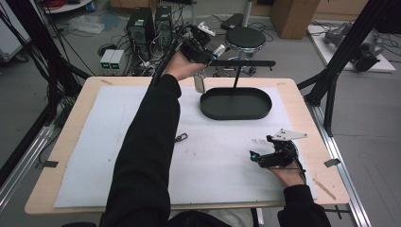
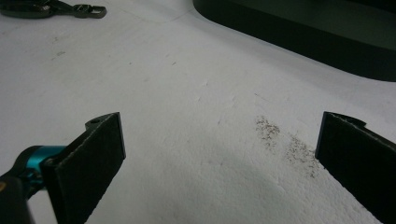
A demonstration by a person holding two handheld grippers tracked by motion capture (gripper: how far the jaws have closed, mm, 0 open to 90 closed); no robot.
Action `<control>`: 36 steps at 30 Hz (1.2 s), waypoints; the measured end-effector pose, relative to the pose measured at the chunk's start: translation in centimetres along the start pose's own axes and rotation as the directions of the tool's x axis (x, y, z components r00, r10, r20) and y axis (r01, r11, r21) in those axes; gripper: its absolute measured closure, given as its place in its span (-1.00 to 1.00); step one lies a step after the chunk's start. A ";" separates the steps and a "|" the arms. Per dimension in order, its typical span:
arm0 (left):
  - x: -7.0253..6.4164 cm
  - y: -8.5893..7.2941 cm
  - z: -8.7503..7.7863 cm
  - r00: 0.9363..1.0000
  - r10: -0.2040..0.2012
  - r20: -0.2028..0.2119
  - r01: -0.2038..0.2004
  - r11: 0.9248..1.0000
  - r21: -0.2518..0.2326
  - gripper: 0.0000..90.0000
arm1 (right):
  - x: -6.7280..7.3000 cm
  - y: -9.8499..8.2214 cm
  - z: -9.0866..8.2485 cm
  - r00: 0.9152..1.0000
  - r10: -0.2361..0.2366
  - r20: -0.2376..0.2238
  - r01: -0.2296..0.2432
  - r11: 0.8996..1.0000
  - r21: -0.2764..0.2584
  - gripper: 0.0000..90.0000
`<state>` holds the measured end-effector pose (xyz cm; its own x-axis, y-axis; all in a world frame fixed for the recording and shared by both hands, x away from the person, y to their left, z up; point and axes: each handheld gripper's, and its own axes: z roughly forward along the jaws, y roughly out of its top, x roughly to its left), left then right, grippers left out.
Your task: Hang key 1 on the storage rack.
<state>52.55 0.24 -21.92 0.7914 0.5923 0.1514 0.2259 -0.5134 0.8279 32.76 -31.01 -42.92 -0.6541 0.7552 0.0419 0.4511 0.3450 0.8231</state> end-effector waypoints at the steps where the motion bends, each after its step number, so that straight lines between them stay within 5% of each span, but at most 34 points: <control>1: -0.1 0.2 0.2 1.000 0.004 0.003 -0.004 1.000 -0.005 0.67 | 0.0 0.0 0.0 1.000 -0.002 0.000 0.002 1.000 0.000 -0.98; 20: -0.5 2.0 3.4 0.999 -0.004 0.040 0.006 0.999 -0.053 0.67 | 0.1 0.0 0.1 1.000 -0.009 0.006 0.009 1.000 0.005 -0.98; 24: 0.3 1.8 4.4 0.999 -0.035 0.011 0.036 0.998 -0.047 0.67 | 0.0 0.0 0.1 1.000 -0.010 0.007 0.010 1.000 0.008 -0.98; 30: 1.4 1.6 4.8 0.995 -0.099 0.023 0.101 0.990 -0.098 0.67 | -0.1 -0.1 0.1 1.000 -0.009 0.009 0.009 1.000 0.011 -0.98; 36: 1.6 1.5 5.0 0.994 -0.112 -0.003 0.111 0.988 -0.108 0.67 | 0.0 -0.1 0.2 1.000 -0.014 0.011 0.014 1.000 0.022 -0.98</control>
<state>57.00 -2.70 -23.18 0.7593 0.6481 0.0595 0.2496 -0.3743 0.8931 32.83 -30.97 -43.13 -0.6535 0.7566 0.0240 0.4551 0.3674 0.8111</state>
